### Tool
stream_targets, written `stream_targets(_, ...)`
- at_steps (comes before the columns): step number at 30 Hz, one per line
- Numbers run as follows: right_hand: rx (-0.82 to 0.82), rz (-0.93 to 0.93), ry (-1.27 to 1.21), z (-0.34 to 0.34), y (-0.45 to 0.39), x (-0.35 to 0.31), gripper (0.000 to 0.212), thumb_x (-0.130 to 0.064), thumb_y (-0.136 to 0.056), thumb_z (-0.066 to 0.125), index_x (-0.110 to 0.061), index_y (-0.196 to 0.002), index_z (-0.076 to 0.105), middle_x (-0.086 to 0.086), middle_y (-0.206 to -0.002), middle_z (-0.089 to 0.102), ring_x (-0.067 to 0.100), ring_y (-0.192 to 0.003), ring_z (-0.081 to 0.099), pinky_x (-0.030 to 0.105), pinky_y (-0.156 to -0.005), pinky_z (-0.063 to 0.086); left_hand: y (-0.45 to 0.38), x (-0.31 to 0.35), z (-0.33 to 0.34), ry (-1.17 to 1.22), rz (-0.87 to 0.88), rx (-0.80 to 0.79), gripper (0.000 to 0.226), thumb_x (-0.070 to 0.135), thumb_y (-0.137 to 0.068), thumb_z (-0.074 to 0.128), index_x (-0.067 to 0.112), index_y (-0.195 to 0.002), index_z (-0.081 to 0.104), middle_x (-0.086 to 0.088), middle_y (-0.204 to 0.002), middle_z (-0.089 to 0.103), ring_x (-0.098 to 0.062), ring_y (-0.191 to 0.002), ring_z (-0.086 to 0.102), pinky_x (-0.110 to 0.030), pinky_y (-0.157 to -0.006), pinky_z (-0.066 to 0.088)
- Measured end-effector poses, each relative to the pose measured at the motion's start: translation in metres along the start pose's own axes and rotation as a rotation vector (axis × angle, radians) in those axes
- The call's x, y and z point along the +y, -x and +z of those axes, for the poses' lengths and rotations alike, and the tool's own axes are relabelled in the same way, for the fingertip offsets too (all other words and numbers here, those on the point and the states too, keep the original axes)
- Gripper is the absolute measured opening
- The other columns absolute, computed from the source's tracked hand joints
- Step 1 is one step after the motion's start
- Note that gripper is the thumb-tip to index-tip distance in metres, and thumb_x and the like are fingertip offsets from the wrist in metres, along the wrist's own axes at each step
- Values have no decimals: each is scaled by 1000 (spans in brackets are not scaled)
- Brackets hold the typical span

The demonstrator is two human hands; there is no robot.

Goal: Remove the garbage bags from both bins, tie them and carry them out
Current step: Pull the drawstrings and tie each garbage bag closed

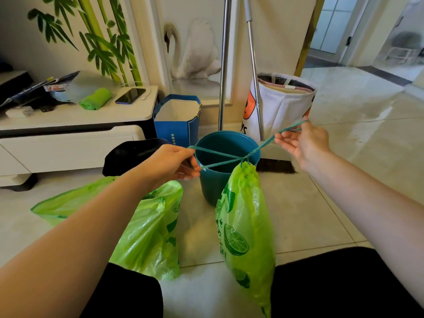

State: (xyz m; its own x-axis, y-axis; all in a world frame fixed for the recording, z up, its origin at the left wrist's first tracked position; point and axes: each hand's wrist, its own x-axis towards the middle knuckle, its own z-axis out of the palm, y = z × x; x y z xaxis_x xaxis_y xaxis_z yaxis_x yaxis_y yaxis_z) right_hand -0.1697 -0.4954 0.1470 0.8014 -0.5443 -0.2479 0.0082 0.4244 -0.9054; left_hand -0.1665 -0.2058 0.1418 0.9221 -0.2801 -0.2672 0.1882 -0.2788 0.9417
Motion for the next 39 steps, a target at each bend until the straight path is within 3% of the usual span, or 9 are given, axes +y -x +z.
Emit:
stream_targets(2,40,82,46,-7,-6,7,20,-22,-102,36,-9,-106,50,13,-64,58,23,-58,68,34,-51,60,-4,-9,3,-110,-85,-47,43,28,-100,44,4,-73,66,-17,-75,73,-22,-67,68,-32,-67,55)
stream_targets(7,-30,318,255,-18,-14,23,24,2,-98,33,0,-80,48,16,-80,53,26,-80,61,35,-70,60,-9,-33,5,-436,-276,-149,38,18,-97,46,1,-69,67,-17,-72,70,-22,-65,68,-29,-66,54)
stream_targets(11,-164,395,437,-14,-13,32,18,4,-96,41,1,-81,52,16,-83,58,27,-82,61,37,-91,52,-14,-36,-2,-368,-313,-85,26,11,-94,50,0,-75,64,-15,-71,68,-22,-65,68,-29,-62,53)
stream_targets(14,-274,423,572,-4,-9,38,9,-2,-94,49,-3,-88,56,15,-84,63,26,-77,63,36,-75,58,-18,-37,-5,-242,-320,-29,21,8,-93,52,-4,-80,63,-17,-71,68,-23,-64,65,-31,-67,53)
stream_targets(16,-326,418,673,2,-6,42,5,-7,-92,54,-5,-90,58,13,-84,66,26,-79,65,39,-84,56,-20,-38,-6,-169,-305,26,16,5,-91,53,-5,-84,63,-19,-74,67,-25,-68,65,-33,-72,54)
stream_targets(22,-460,352,858,24,-2,59,13,-15,-90,61,-7,-100,63,11,-86,72,25,-84,70,35,-74,57,-19,-46,-16,-156,-314,82,19,0,-90,53,-11,-103,61,-22,-91,66,-30,-87,69,-39,-85,55)
stream_targets(31,-518,234,1084,68,13,86,19,-18,-89,59,-8,-106,60,11,-92,73,22,-80,68,31,-70,57,-7,-47,-43,-35,-188,93,24,2,-88,62,-3,-111,63,-21,-109,69,-31,-94,71,-37,-83,58)
stream_targets(36,-556,-219,1735,85,24,98,10,-14,-87,52,-11,-77,54,12,-86,62,27,-76,58,33,-64,48,2,-56,-69,-43,-173,63,15,7,-89,63,6,-103,68,-12,-106,71,-27,-88,74,-29,-65,61)
stream_targets(39,-615,-226,1745,96,25,109,10,-14,-84,54,-10,-93,58,11,-92,66,28,-84,62,40,-79,55,6,-66,-91,-81,-171,117,9,7,-87,65,6,-95,69,-13,-104,73,-25,-81,75,-27,-58,59)
